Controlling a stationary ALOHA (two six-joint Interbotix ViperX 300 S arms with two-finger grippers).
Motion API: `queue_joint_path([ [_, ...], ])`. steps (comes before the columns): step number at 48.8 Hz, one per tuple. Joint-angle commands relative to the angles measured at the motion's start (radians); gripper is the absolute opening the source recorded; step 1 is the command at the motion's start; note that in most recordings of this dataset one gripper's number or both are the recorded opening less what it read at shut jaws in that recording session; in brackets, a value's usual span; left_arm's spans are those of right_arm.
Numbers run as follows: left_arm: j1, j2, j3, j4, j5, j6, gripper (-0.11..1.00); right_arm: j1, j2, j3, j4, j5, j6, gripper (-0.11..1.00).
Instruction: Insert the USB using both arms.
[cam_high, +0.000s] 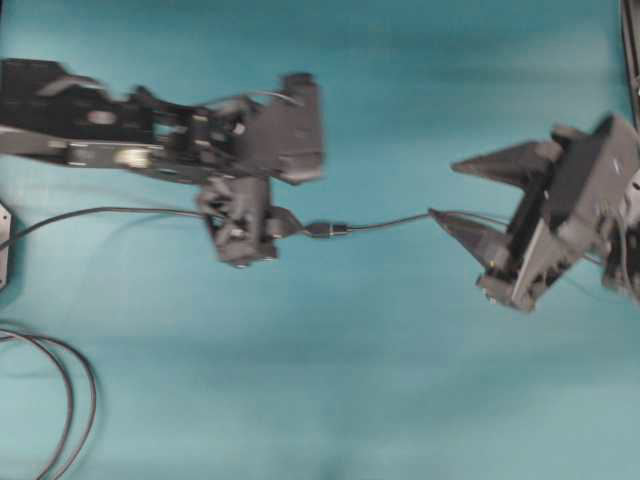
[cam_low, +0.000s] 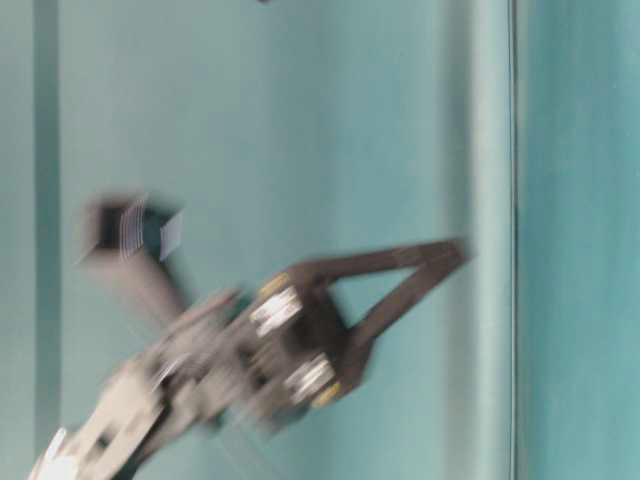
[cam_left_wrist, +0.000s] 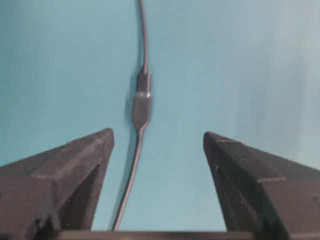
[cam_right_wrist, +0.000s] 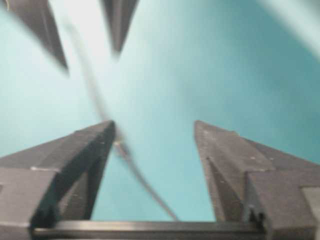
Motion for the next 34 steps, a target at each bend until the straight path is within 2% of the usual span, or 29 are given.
queue_joint_path([
  [1, -0.008, -0.103, 0.049, 0.003, -0.058, -0.011, 0.85, -0.081, -0.029, 0.006, -0.006, -0.137, -0.041, 0.70],
  [11, -0.005, -0.279, 0.187, 0.003, -0.229, 0.011, 0.85, -0.305, -0.041, 0.017, -0.006, -0.374, -0.190, 0.70],
  [19, 0.017, -0.442, 0.364, 0.005, -0.393, 0.060, 0.85, -0.486, -0.043, 0.064, -0.006, -0.621, -0.218, 0.70],
  [23, 0.018, -0.551, 0.482, 0.005, -0.522, 0.080, 0.85, -0.555, -0.049, 0.115, -0.006, -0.746, -0.221, 0.72],
  [29, 0.005, -0.710, 0.609, 0.005, -0.647, 0.097, 0.85, -0.586, -0.091, 0.202, -0.006, -0.821, -0.235, 0.74],
  [34, -0.003, -0.821, 0.667, 0.005, -0.638, 0.097, 0.85, -0.586, -0.181, 0.255, -0.006, -0.810, -0.249, 0.76],
])
